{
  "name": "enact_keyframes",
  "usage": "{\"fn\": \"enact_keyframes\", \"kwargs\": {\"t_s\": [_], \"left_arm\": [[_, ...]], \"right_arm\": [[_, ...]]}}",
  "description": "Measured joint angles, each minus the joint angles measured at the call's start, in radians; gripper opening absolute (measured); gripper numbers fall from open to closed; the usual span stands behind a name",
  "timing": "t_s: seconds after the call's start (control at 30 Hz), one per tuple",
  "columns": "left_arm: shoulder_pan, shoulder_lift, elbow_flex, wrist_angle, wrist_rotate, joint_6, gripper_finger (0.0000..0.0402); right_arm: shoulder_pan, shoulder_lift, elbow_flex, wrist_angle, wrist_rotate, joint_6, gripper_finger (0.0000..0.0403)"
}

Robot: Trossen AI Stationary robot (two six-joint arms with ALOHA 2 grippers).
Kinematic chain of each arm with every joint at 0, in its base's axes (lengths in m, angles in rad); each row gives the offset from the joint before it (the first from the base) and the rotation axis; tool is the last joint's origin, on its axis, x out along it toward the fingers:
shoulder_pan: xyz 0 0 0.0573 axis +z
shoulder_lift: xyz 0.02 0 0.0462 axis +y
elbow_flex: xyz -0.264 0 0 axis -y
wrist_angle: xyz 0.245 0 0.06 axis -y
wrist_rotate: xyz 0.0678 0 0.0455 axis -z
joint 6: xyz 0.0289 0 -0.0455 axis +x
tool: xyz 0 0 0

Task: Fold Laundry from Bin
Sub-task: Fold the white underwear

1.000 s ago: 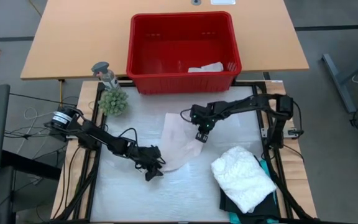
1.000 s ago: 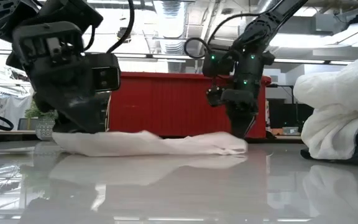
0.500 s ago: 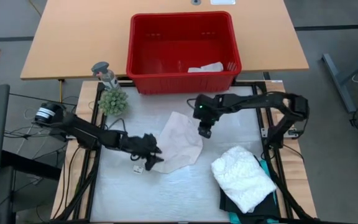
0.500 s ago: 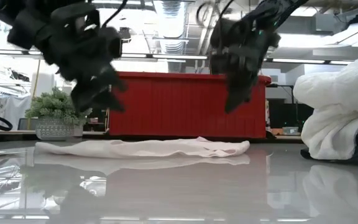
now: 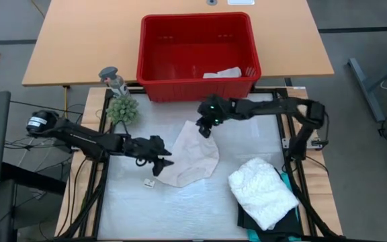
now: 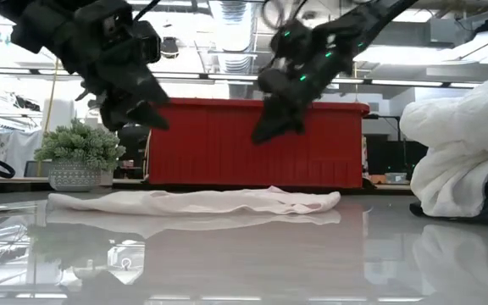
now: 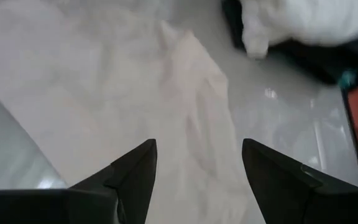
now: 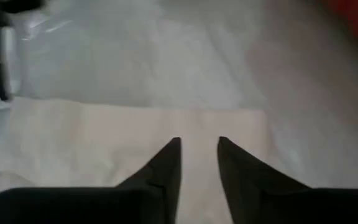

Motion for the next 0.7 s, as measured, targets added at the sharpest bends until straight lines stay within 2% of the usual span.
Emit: {"fn": "enact_keyframes", "kwargs": {"t_s": [0.17,0.3,0.5,0.7], "left_arm": [[-0.018,0.016,0.001,-0.088,0.001,-0.018,0.0226],[-0.04,0.015,0.0,-0.124,-0.023,-0.041,0.0226],[-0.075,0.015,0.001,-0.137,-0.08,-0.062,0.0226],[-0.093,0.015,0.001,-0.139,-0.115,-0.07,0.0226]], "right_arm": [[-0.027,0.157,0.156,-0.045,-0.046,-0.007,0.017],[-0.037,0.274,0.266,-0.155,0.012,-0.038,0.0204],[-0.041,0.389,0.374,-0.297,0.086,-0.044,0.0211],[-0.041,0.444,0.421,-0.346,0.112,0.009,0.019]]}}
